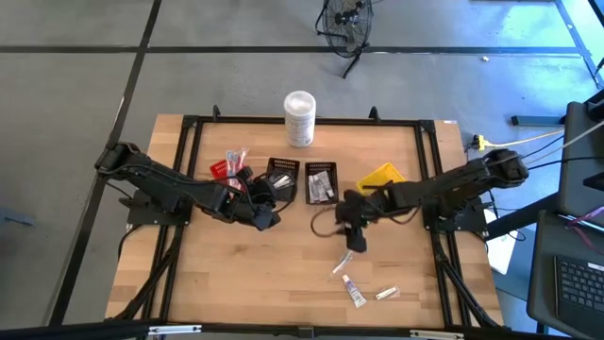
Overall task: Pick & Place Travel size toiletries
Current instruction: Put the green toothbrush into the red bin
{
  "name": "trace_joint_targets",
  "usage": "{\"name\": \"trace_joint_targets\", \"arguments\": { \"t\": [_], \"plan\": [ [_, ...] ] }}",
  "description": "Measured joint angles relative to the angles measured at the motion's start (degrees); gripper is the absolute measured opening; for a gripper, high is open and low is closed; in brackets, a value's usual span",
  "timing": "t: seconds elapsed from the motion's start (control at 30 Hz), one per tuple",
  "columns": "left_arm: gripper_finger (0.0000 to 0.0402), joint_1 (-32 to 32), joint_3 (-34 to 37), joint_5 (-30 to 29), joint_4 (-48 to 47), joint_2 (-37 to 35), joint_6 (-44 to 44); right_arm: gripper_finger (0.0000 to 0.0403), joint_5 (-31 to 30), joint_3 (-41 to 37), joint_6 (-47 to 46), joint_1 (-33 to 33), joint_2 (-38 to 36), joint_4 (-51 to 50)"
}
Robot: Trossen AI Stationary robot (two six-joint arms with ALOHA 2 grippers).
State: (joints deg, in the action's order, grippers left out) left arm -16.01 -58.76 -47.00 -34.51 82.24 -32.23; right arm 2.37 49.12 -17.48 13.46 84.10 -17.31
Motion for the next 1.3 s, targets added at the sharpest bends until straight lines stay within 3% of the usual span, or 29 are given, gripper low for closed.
{"name": "trace_joint_targets", "arguments": {
  "t": [0.4,0.63,1.03,1.17,1.3],
  "plan": [
    [0.0148,0.0,0.0,0.2,1.7,0.0,-0.2,0.0169,-1.9,0.0,-1.4,9.4,0.8,-1.6],
    [0.0148,0.0,0.0,0.2,3.9,0.0,-0.1,0.017,-3.9,0.0,3.5,12.2,3.4,-2.2],
    [0.0148,0.0,0.0,0.7,4.4,0.0,-0.1,0.0214,-5.8,0.0,9.8,13.6,11.9,-2.3],
    [0.0148,0.0,0.0,0.7,4.4,0.0,0.0,0.0202,-7.7,0.1,11.7,13.6,14.6,-2.0],
    [0.0148,0.0,0.0,0.7,4.4,0.0,0.0,0.0158,-7.3,0.2,11.9,13.6,15.8,-1.0]
  ]
}}
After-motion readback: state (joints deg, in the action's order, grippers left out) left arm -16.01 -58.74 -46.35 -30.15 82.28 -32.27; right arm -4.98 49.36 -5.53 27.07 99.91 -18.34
